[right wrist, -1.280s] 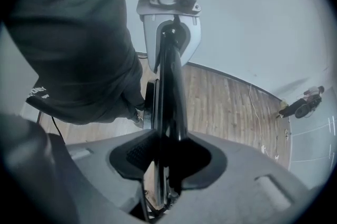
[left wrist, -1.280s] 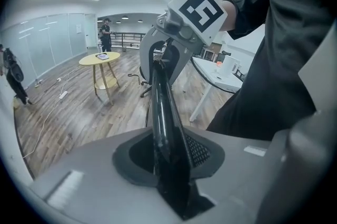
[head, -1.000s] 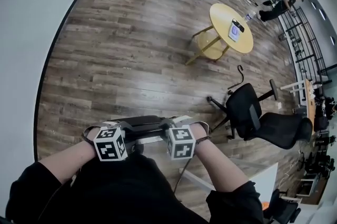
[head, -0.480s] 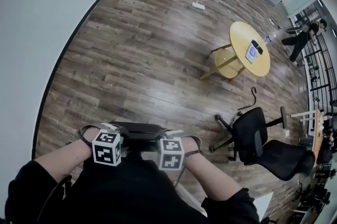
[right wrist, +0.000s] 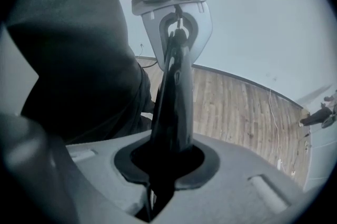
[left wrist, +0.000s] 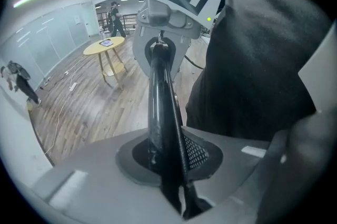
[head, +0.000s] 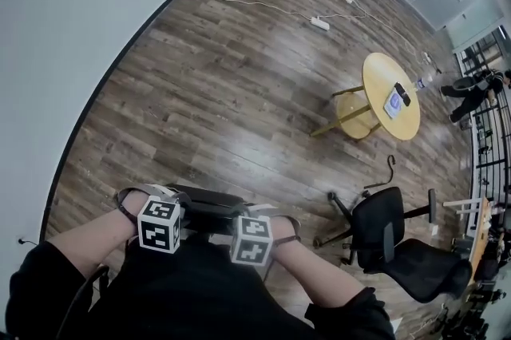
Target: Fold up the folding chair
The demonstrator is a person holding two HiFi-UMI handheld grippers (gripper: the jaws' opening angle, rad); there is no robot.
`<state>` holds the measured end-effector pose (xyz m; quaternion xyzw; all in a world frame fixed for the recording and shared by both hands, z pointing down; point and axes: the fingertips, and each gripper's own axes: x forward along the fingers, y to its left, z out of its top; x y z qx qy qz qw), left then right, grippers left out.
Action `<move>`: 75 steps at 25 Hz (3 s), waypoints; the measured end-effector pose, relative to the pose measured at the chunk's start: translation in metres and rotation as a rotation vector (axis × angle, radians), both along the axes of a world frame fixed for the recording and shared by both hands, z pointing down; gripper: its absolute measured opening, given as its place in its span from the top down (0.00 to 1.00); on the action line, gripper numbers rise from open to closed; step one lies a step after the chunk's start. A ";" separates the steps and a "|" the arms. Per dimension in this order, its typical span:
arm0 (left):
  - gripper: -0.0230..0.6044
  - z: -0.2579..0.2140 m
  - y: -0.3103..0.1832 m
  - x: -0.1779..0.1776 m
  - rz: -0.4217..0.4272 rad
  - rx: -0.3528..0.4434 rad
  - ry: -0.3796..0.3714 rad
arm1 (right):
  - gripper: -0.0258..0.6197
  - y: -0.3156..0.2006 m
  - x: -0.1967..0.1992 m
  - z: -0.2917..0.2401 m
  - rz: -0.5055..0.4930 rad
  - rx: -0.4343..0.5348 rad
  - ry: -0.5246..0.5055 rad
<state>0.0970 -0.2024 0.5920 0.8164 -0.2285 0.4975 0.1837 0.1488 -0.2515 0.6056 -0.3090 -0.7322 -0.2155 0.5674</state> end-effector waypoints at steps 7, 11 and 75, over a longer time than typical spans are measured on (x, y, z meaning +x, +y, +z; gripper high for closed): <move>0.86 -0.002 -0.001 -0.009 -0.080 -0.012 -0.008 | 0.89 -0.003 -0.011 -0.004 -0.031 -0.021 -0.033; 0.86 -0.008 -0.001 -0.022 -0.139 -0.022 -0.007 | 0.90 -0.007 -0.027 -0.010 -0.066 -0.012 -0.052; 0.86 -0.029 0.208 -0.474 -1.188 -0.077 0.014 | 0.90 0.188 -0.553 -0.036 -1.145 -0.024 -0.029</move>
